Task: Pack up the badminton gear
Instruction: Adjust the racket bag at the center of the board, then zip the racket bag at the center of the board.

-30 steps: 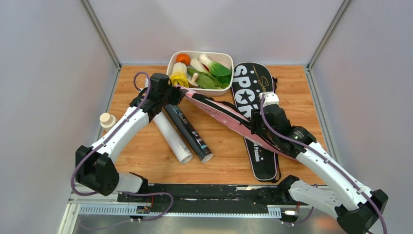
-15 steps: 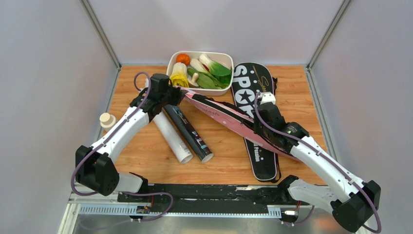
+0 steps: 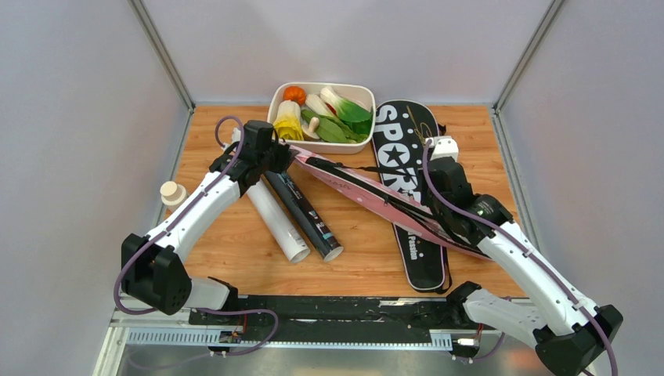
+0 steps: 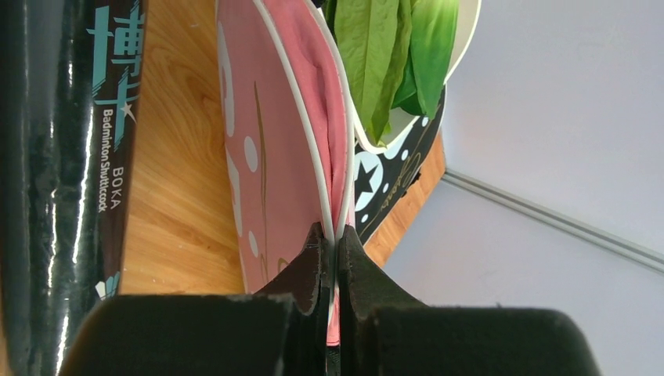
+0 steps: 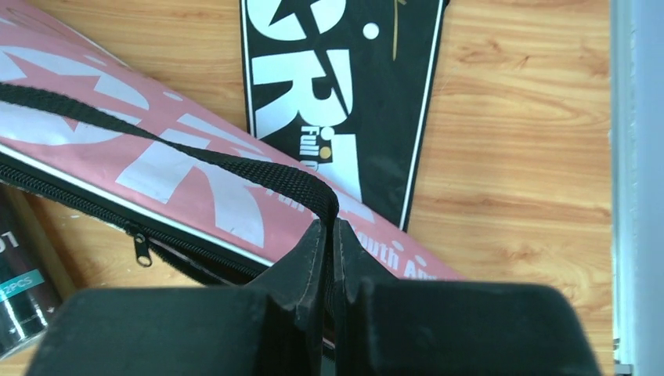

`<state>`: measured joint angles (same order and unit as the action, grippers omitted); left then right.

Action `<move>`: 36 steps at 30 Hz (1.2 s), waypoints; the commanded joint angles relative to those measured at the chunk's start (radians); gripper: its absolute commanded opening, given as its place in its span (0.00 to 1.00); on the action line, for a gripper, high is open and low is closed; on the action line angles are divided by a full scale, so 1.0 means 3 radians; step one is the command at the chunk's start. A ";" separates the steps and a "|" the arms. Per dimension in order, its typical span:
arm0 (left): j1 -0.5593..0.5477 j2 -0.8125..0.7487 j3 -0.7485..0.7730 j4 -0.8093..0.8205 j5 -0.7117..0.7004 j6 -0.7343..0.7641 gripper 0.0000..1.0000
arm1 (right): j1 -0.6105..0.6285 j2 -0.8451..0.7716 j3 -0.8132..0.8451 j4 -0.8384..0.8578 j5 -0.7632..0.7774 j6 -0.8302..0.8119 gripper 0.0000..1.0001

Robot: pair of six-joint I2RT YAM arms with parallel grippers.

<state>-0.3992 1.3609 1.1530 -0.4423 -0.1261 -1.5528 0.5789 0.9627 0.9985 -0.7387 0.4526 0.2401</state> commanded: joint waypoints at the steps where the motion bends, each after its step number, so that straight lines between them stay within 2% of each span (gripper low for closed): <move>1: 0.0001 -0.0134 0.0113 0.0084 -0.0196 0.0229 0.00 | -0.0012 0.0070 0.0229 0.0152 0.0293 -0.0453 0.06; 8: 0.0001 -0.0138 0.0075 0.0096 -0.0160 0.0314 0.00 | -0.0012 0.0319 0.0313 0.0528 0.0786 -0.1282 0.03; 15: 0.0001 -0.0123 0.0081 0.0102 -0.0134 0.0435 0.00 | -0.0007 0.0451 0.0577 0.0990 0.0905 -0.2009 0.03; 19: 0.0001 -0.0099 0.0069 0.0151 -0.0087 0.0500 0.00 | -0.0012 0.0361 0.0300 0.1717 0.0838 -0.2660 0.04; 21: 0.0001 -0.0105 0.0059 0.0196 -0.0056 0.0519 0.00 | -0.0046 0.0348 0.0095 0.2084 0.0615 -0.2893 0.04; 24: 0.0001 -0.0131 0.0040 0.0251 -0.0021 0.0543 0.00 | -0.0128 0.0407 -0.0166 0.2331 0.0274 -0.2958 0.06; 28: 0.0001 -0.0169 0.0025 0.0269 -0.0027 0.0566 0.00 | -0.0159 0.0496 -0.0399 0.2382 0.0214 -0.2973 0.09; 34: 0.0001 -0.0171 0.0022 0.0233 -0.0051 0.0545 0.00 | -0.0183 0.0468 -0.0245 0.2272 0.1046 -0.2944 0.08; 36: 0.0004 -0.0154 0.0018 0.0236 -0.0045 0.0542 0.00 | -0.0181 0.0315 -0.0216 0.2219 0.1142 -0.2966 0.14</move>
<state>-0.3981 1.3560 1.1530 -0.4244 -0.1322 -1.4246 0.5316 1.1362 0.8749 -0.1085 0.6395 -0.6247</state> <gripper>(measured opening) 0.029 0.094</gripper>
